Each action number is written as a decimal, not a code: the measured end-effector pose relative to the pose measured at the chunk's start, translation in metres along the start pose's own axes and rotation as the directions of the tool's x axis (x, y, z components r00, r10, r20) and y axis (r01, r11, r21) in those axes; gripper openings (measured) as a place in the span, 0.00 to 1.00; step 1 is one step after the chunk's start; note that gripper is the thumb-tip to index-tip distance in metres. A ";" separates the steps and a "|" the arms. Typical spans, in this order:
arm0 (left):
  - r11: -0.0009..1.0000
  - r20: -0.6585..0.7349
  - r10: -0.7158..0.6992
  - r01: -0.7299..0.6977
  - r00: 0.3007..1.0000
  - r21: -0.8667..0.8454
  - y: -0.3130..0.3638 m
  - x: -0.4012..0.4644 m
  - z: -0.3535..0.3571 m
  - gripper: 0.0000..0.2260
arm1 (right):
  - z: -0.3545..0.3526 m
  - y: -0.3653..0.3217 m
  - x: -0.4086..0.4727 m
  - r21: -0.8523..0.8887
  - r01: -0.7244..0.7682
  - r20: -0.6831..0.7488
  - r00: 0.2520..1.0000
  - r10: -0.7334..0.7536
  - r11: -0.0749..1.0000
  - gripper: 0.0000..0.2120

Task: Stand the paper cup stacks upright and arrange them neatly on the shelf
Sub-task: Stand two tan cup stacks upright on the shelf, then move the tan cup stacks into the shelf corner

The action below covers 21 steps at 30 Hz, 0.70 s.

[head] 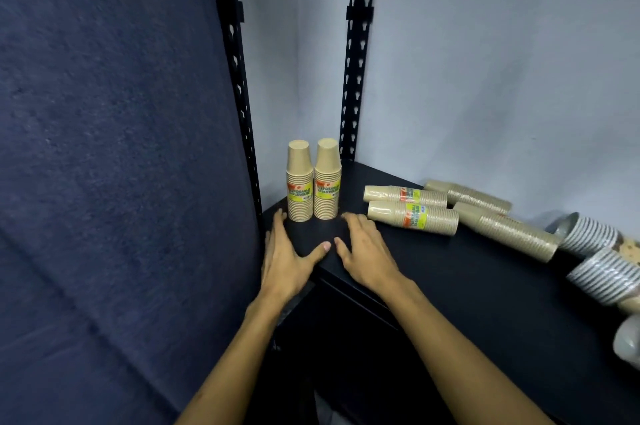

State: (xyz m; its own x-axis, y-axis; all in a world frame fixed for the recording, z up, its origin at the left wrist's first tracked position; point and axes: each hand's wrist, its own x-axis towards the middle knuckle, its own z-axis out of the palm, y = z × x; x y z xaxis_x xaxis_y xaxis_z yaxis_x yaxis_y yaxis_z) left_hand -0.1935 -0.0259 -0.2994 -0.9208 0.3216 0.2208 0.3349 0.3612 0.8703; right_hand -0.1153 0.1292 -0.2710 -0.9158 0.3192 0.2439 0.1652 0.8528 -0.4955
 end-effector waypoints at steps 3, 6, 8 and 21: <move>0.996 -0.048 0.040 -0.036 0.998 0.079 0.000 -0.027 0.009 0.39 | -0.010 0.010 -0.023 -0.120 0.021 0.015 1.000 -0.019 0.993 0.22; 0.961 0.012 0.141 -0.139 0.990 0.239 0.010 -0.036 0.013 0.22 | -0.027 0.023 -0.042 -0.217 0.040 0.029 0.999 -0.035 0.975 0.21; 0.942 0.107 0.161 -0.185 0.981 0.281 0.021 -0.038 0.016 0.20 | -0.043 0.035 -0.053 -0.276 0.045 0.047 0.998 -0.033 0.960 0.22; 0.965 0.206 0.230 -0.251 0.951 0.080 0.097 0.016 0.092 0.26 | -0.100 0.087 -0.028 -0.305 -0.129 -0.235 0.970 0.057 0.944 0.24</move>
State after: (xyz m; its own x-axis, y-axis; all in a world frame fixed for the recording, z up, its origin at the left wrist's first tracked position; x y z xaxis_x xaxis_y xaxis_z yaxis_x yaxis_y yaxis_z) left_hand -0.1576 0.0944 -0.2519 -0.7573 0.5693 0.3199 0.5703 0.3380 0.7486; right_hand -0.0389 0.2357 -0.2374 -0.7931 0.4553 0.4046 0.3857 0.8895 -0.2451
